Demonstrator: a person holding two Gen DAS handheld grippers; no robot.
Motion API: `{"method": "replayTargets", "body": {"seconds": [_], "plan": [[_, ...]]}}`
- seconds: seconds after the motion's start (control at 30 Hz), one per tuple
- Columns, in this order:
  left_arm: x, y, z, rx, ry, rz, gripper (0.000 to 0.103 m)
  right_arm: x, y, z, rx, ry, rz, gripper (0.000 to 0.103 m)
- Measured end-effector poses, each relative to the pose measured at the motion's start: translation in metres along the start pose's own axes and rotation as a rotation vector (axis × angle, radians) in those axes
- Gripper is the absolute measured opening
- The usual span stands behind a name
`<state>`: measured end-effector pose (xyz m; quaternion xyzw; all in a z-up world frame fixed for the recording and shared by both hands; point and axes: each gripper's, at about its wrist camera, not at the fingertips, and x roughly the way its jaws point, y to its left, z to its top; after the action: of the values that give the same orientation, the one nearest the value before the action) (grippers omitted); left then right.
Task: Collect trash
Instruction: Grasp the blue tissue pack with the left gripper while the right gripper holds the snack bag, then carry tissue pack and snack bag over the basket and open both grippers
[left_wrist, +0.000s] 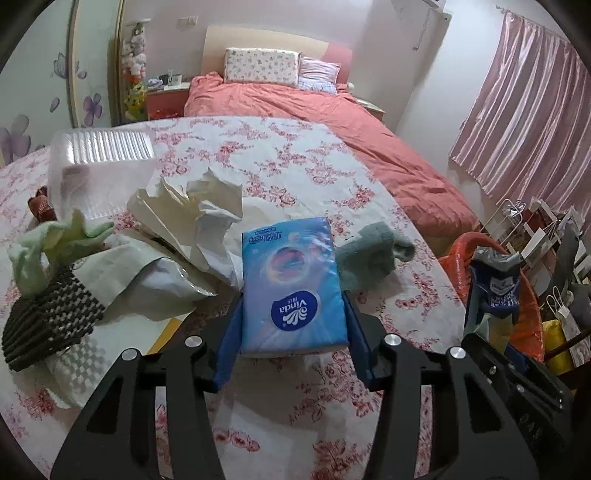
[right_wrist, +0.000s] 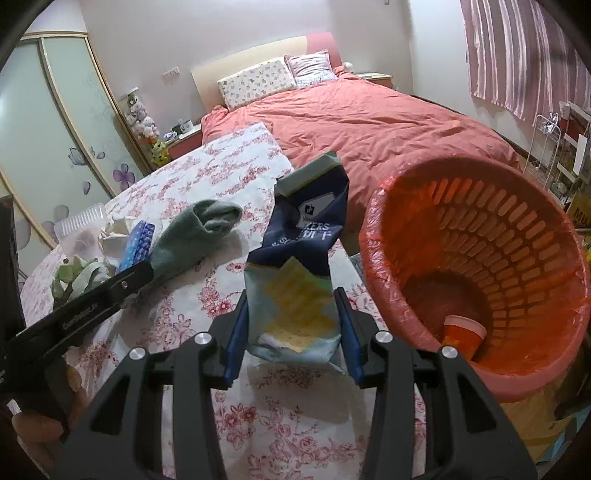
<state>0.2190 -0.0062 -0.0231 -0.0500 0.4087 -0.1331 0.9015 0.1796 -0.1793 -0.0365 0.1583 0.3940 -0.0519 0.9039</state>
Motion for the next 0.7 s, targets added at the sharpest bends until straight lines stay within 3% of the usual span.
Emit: {"method": "replayTargets", "body": {"seconds": [0.7], "plan": [[-0.041, -0.053, 0.006, 0.122, -0.095, -0.093, 0.051, -0.068, -0.02, 0.006, 0.004, -0.15, -0.018, 0.043]]}}
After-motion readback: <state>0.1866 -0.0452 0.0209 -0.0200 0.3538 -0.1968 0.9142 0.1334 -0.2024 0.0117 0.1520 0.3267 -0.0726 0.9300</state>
